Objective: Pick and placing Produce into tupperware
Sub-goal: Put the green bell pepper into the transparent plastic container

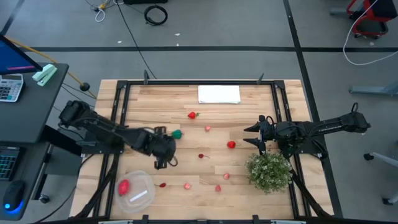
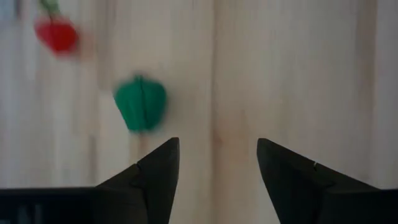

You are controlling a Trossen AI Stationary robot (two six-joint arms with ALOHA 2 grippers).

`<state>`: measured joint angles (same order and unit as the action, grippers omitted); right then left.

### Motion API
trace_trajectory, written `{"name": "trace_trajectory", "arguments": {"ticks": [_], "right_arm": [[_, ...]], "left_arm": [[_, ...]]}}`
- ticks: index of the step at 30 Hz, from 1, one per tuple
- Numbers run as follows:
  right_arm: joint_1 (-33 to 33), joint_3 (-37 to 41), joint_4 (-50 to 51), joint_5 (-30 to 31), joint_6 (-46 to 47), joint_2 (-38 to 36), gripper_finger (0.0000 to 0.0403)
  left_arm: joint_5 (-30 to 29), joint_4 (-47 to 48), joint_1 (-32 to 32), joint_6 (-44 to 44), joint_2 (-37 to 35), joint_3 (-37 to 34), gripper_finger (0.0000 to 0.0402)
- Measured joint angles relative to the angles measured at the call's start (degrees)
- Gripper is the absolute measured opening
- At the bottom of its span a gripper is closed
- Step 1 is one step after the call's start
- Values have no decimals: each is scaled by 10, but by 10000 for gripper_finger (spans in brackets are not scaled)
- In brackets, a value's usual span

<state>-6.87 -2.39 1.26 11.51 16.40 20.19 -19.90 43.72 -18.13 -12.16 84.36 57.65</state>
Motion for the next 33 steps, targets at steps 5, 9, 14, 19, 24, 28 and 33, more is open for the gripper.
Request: {"name": "trace_trajectory", "arguments": {"ticks": [5, 9, 14, 19, 24, 28, 33], "right_arm": [[0, 0, 0, 0, 0, 0, 250], [0, 0, 0, 0, 0, 0, 250], [0, 0, 0, 0, 0, 0, 250], [0, 0, 0, 0, 0, 0, 250], [0, 0, 0, 0, 0, 0, 250], [0, 0, 0, 0, 0, 1, 250], [0, 0, 0, 0, 0, 1, 250]], "left_arm": [[0, -40, 68, 67, 0, 0, 258], [0, -42, 110, 87, 0, 0, 279], [25, -61, 141, 103, 0, 0, 288], [36, -83, 154, 112, 23, -1, 288], [45, -110, 167, 113, 87, -1, 288], [45, -105, 173, 114, 130, -1, 288], [47, -100, 186, 115, 150, -1, 288]]}}
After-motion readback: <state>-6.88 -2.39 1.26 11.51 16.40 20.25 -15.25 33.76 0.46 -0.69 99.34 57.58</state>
